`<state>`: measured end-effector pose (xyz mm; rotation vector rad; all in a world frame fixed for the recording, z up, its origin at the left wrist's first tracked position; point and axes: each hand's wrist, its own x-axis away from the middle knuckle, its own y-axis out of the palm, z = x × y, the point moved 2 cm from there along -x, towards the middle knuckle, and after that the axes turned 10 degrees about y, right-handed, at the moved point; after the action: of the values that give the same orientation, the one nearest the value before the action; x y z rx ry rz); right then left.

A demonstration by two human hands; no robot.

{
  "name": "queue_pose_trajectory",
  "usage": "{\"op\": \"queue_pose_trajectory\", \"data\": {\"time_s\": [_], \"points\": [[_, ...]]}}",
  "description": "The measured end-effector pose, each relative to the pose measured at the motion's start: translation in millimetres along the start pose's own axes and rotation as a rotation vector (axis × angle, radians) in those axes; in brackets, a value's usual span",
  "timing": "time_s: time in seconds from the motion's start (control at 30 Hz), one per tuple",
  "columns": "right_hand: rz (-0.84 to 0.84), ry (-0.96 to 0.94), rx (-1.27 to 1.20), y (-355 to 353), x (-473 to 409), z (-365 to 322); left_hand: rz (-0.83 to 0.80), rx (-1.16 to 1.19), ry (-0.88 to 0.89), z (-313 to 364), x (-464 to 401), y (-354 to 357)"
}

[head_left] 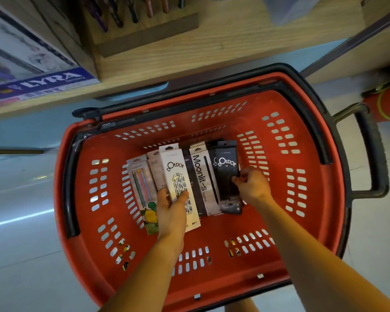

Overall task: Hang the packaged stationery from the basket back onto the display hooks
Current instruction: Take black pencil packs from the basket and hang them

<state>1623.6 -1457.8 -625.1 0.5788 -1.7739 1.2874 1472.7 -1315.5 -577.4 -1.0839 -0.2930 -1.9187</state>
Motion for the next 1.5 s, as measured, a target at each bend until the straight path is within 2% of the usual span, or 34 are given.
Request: {"op": "queue_pose_trajectory", "data": {"time_s": [0.1, 0.23, 0.67, 1.07, 1.2, 1.4, 1.5], "points": [[-0.058, 0.023, 0.013, -3.4, -12.2, -2.4, 0.005, 0.004, -0.014, -2.0, -2.6, 2.0], [-0.175, 0.069, -0.201, 11.9, -16.4, -6.8, 0.016, 0.006, -0.036, -5.8, -3.8, 0.7], [-0.159, 0.061, -0.214, 16.2, -18.1, -2.8, -0.023, -0.012, -0.051, -23.0, -10.0, 17.8], [-0.202, 0.059, -0.239, 34.1, -17.8, -0.1, -0.180, -0.021, -0.043, -38.1, -19.4, 42.1], [-0.142, 0.056, -0.215, 57.0, -35.8, 14.3, -0.234, -0.069, -0.019, -46.0, -18.1, 39.1], [-0.145, 0.009, -0.168, 93.4, -76.7, 40.3, -0.215, -0.069, -0.006, -49.7, -20.9, 34.7], [-0.198, -0.015, -0.210, 84.3, -52.2, 22.9, -0.175, -0.034, -0.010, -47.9, -22.2, 29.7]]}}
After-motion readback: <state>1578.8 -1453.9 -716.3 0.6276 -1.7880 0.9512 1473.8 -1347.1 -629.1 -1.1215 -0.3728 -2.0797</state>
